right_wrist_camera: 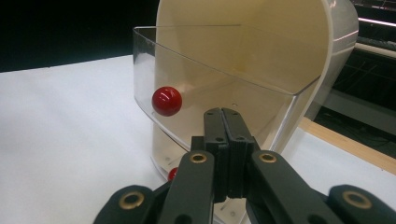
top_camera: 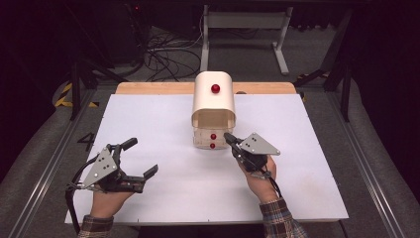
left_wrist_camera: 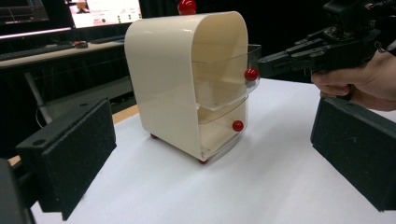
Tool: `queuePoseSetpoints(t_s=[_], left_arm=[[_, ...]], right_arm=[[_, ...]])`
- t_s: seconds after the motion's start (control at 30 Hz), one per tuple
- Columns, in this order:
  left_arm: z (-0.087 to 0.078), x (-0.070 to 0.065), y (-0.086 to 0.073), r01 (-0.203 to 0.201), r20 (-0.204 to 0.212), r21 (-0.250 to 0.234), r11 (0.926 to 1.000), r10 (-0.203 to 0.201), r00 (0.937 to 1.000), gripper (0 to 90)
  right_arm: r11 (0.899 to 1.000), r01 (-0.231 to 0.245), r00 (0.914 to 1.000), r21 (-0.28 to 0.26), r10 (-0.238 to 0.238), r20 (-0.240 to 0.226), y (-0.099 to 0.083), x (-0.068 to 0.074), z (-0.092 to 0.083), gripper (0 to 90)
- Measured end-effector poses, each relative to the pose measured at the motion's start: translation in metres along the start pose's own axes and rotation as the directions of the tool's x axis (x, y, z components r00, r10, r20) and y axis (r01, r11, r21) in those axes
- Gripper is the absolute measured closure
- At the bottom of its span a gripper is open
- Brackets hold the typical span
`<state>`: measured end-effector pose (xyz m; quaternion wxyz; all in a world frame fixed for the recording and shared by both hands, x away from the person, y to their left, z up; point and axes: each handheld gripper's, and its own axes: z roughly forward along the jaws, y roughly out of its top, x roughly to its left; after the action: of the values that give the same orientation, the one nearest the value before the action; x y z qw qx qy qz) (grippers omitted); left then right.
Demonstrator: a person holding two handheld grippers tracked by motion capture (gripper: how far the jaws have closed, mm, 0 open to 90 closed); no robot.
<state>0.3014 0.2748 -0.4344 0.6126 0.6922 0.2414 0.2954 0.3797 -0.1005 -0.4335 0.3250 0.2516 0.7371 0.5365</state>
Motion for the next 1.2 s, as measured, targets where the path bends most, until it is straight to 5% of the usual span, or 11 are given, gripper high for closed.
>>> queuePoseSetpoints(t_s=[1.2], left_arm=[[-0.0008,0.0003,-0.0001,-0.002,0.0,0.0,1.0,0.002,1.0,0.8]], right_arm=[[1.0,-0.003,0.9999,0.013,0.003,0.014,0.0039,-0.0035,0.0096,90.0]])
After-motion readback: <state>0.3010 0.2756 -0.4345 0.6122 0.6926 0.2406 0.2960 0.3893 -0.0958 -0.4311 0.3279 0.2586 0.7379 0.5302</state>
